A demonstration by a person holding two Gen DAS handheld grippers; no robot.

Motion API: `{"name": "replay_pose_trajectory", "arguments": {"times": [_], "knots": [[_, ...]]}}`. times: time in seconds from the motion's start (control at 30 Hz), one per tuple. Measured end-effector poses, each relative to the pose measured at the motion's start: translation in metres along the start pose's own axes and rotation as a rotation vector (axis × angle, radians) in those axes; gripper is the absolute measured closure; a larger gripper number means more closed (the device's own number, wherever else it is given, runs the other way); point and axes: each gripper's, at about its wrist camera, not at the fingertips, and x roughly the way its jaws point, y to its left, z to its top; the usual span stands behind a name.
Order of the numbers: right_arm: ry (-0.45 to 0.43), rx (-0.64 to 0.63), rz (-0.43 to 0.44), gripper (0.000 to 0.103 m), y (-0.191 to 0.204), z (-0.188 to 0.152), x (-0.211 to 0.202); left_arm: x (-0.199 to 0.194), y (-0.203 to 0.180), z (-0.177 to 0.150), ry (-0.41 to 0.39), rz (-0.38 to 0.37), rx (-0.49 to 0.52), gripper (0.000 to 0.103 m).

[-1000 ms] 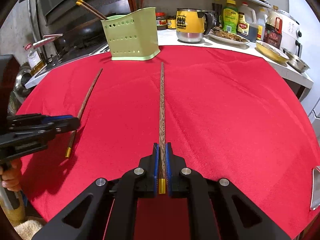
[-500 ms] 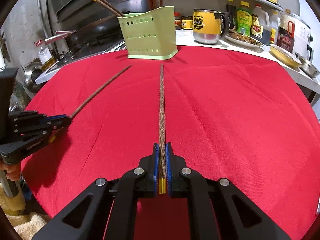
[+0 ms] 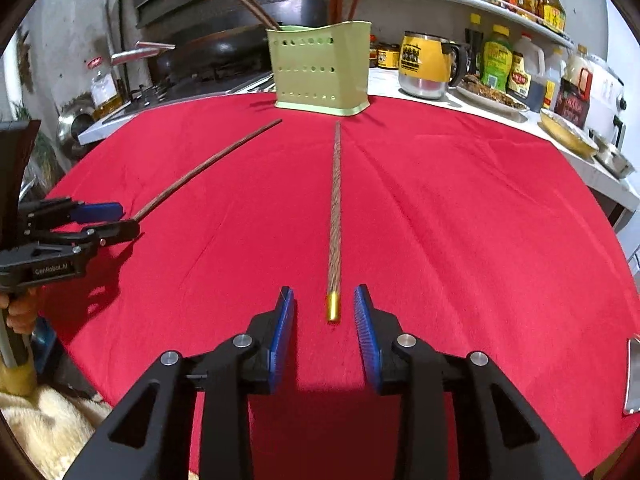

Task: Organize utensils
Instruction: 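Slide the left gripper to the chopstick's gold tip and grip it while the right gripper grips its own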

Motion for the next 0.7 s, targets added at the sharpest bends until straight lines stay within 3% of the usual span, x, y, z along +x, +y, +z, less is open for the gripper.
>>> {"name": "replay_pose_trajectory", "arguments": {"times": [0.4, 0.43, 0.57, 0.7], "knots": [[-0.052, 0.040, -0.022, 0.096, -0.005, 0.001, 0.005, -0.007, -0.002, -0.010, -0.020, -0.041, -0.002, 0.052], [-0.054, 0.047, -0.019, 0.096, -0.006, 0.001, 0.005, -0.007, -0.003, -0.010, -0.025, -0.038, -0.004, 0.055], [-0.058, 0.051, -0.018, 0.096, -0.007, 0.001, 0.006, -0.006, -0.002, -0.010, -0.037, 0.004, -0.012, 0.093], [-0.055, 0.047, -0.016, 0.096, -0.006, 0.001, 0.005, -0.010, -0.005, -0.013, -0.031, 0.003, -0.004, 0.095]]}}
